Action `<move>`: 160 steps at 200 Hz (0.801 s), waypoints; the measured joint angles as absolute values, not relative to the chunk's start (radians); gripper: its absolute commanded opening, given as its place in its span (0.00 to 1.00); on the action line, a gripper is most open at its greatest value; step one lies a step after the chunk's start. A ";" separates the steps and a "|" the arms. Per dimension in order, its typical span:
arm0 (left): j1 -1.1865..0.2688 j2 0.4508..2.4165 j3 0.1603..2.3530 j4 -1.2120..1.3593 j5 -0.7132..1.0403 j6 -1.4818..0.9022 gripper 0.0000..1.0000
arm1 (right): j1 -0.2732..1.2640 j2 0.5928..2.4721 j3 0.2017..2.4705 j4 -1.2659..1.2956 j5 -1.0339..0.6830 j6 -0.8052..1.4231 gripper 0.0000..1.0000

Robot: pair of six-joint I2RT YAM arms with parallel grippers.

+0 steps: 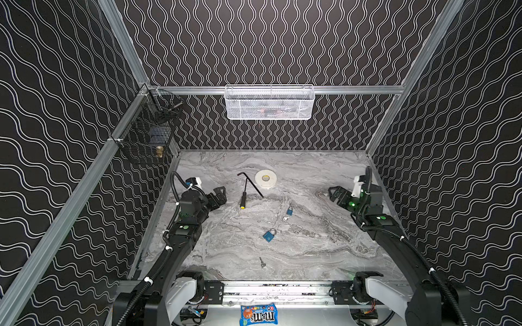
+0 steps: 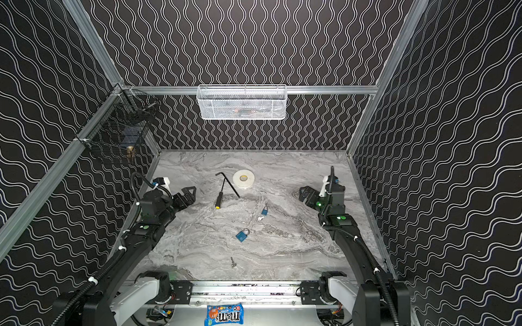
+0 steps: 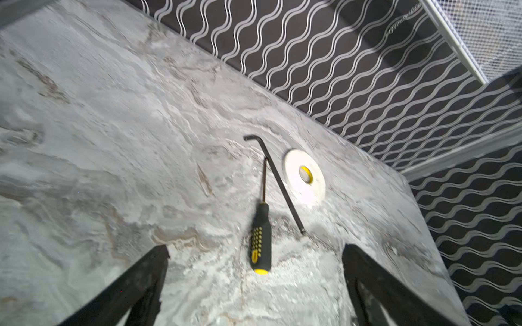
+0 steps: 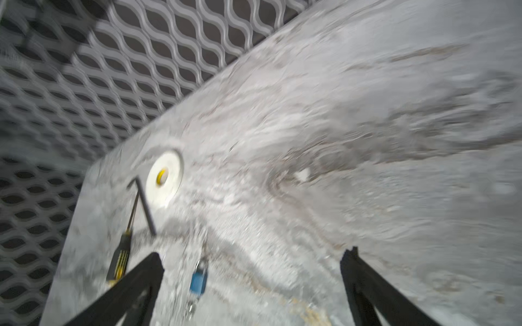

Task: Unlock with the key
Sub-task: 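Move the right gripper toward the silver key while the left gripper advances toward the padlocks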

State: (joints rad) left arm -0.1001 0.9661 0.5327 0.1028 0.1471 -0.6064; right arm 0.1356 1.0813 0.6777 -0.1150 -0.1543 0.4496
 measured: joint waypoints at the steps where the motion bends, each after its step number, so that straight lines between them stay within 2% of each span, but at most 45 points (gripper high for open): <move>1: -0.102 0.965 0.533 0.102 0.149 -0.606 0.99 | 0.140 1.082 0.680 -0.118 -0.154 0.449 0.99; 53: -0.251 0.930 0.568 -0.030 0.191 -0.605 0.99 | 0.375 1.169 0.746 -0.282 -0.113 0.435 0.97; 109: -0.388 0.901 0.530 -0.081 0.185 -0.627 0.99 | 0.625 1.310 0.820 -0.368 -0.059 0.486 0.84; 160: -0.453 0.901 0.525 -0.100 0.172 -0.655 0.99 | 0.731 1.509 0.940 -0.384 -0.011 0.527 0.74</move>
State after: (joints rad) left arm -0.4534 0.9012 0.5255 -0.0998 0.1722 -0.6548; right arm 0.7307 1.5089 0.9401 -0.3840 -0.0113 0.5274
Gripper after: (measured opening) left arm 0.989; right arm 0.753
